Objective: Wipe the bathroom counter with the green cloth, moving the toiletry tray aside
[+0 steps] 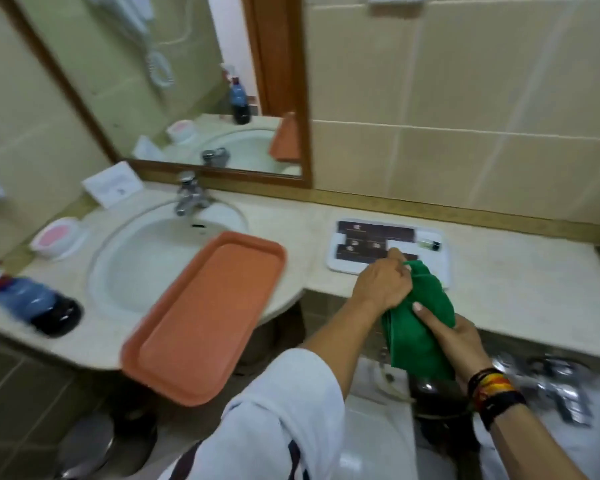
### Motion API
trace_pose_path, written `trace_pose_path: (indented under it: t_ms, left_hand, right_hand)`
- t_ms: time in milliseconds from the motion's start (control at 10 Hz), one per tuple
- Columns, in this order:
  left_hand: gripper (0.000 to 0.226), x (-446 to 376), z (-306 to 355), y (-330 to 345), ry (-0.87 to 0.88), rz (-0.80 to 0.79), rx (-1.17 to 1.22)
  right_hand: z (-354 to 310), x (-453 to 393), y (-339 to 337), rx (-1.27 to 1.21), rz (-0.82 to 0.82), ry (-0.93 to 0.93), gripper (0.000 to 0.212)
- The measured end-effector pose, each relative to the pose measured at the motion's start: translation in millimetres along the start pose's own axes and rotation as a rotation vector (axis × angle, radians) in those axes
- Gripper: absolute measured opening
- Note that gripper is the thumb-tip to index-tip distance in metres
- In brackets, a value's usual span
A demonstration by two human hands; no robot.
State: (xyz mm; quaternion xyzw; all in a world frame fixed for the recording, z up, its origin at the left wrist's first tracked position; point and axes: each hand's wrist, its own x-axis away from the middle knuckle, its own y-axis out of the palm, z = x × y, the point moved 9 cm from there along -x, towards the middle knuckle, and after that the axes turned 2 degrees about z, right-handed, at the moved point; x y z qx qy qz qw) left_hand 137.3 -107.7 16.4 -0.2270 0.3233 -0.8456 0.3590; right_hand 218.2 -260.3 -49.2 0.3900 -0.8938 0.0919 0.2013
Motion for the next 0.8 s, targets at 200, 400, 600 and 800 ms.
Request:
trace_pose_path:
  t_ms: [200, 400, 600, 800]
  left_hand:
    - [0.013, 38, -173, -190, -0.297, 0.372, 0.262]
    - [0.023, 83, -301, -294, -0.526, 0.635, 0.368]
    - [0.032, 76, -343, -297, -0.539, 0.591, 0.468]
    - [0.045, 72, -295, -264, -0.28, 0.607, -0.055]
  right_hand:
    - [-52, 9, 215, 0.168, -0.47, -0.055, 0.041]
    - [-54, -10, 347, 0.243, -0.527, -0.046, 0.036]
    - [-52, -52, 375, 0.491, -0.249, -0.18, 0.045]
    - [-86, -32, 369, 1.003, -0.037, -0.783, 0.044]
